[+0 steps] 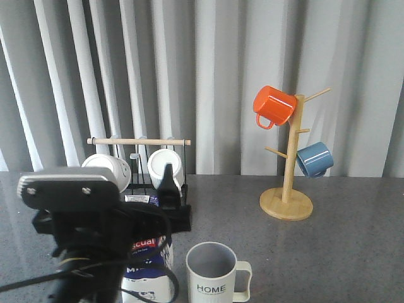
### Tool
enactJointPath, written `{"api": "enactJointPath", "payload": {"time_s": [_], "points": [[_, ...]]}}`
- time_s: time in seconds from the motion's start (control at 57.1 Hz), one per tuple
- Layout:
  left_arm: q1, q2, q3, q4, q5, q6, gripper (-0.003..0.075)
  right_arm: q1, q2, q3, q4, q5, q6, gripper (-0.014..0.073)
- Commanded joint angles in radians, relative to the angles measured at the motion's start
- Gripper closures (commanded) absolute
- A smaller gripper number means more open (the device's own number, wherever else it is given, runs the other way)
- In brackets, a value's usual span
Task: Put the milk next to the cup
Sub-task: 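Open the left gripper and raise it away from the carton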
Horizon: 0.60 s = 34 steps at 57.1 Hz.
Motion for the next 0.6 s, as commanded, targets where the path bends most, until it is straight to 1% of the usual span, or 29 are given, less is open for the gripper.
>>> {"api": "enactJointPath", "payload": {"time_s": [0.0,0.035,0.053,0.088,0.105,0.123,0.14,0.158,0.175,0.28,0.578], "points": [[-0.003,-0.107,-0.022,0.11,-0.025,0.027,0.0132,-0.005,-0.003,-0.029,-0.002,-0.071,-0.003,0.0603],[-0.003,-0.141,-0.022,0.114,-0.011,0.047,0.024,-0.005,-0.003,-0.029,-0.002,-0.071,-0.003,0.0603],[-0.003,-0.15,-0.022,0.114,-0.006,0.052,0.028,-0.005,-0.003,-0.029,-0.002,-0.071,-0.003,0.0603],[-0.003,-0.17,-0.022,0.113,0.007,0.058,0.0423,-0.005,-0.003,-0.029,-0.002,-0.071,-0.003,0.0603],[-0.003,-0.182,-0.022,0.113,0.013,0.058,0.0477,-0.005,-0.003,-0.029,-0.002,-0.071,-0.003,0.0603],[-0.003,-0.189,-0.022,0.11,0.02,0.058,0.0563,-0.005,-0.003,-0.029,-0.002,-0.071,-0.003,0.0603],[-0.003,-0.2,-0.022,0.107,0.024,0.058,0.0624,-0.005,-0.003,-0.029,-0.002,-0.071,-0.003,0.0603],[-0.003,-0.207,-0.022,0.099,0.027,0.058,0.0715,-0.005,-0.003,-0.029,-0.002,-0.071,-0.003,0.0603],[-0.003,-0.216,-0.022,0.093,0.026,0.062,0.0731,-0.005,-0.003,-0.029,-0.002,-0.071,-0.003,0.0603],[-0.003,-0.259,-0.022,0.057,0.011,0.059,0.0728,-0.005,-0.003,-0.029,-0.002,-0.071,-0.003,0.0603],[-0.003,-0.286,-0.022,0.073,0.014,0.067,0.0727,-0.005,-0.003,-0.029,-0.002,-0.071,-0.003,0.0603]]}}
